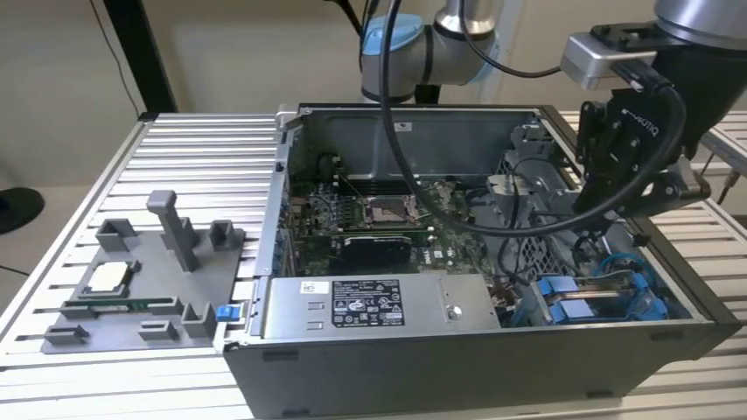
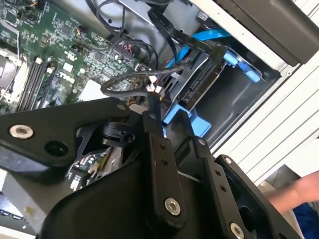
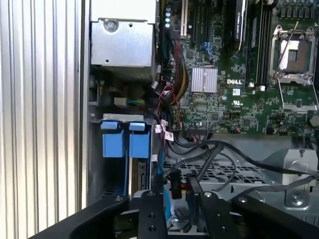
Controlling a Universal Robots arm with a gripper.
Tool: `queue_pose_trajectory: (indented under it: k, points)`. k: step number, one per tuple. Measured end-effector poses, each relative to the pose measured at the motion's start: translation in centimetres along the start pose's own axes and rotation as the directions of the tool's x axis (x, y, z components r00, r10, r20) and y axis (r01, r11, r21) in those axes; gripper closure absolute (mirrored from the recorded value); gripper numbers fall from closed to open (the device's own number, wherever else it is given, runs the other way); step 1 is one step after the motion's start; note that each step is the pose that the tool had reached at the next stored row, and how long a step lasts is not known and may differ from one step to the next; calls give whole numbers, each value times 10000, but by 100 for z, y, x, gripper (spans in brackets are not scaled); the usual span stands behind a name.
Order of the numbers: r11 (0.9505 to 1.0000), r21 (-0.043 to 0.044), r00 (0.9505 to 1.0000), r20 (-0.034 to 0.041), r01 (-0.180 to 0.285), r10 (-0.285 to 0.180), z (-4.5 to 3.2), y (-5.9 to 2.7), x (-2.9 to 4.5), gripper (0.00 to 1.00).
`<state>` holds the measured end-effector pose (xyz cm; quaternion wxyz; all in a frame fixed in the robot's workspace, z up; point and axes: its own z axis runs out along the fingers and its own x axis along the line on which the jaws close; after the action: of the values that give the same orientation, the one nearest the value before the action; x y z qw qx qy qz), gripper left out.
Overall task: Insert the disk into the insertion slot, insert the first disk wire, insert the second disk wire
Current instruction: 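Insert the first disk wire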
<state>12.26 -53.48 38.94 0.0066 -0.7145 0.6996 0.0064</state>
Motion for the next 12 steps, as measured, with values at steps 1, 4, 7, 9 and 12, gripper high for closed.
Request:
queue_pose_trajectory:
  k: [1,4,7,9,12]
  points:
    - [10000,21,10000,13,76,-76,6,2,0,0]
    - [9996,100,9997,92,246,-247,27,8,1,0]
    - [9996,141,9994,249,257,-260,33,14,0,0]
    - [9995,158,9992,319,255,-260,32,20,0,100]
    - [9995,181,9989,391,255,-262,33,25,0,100]
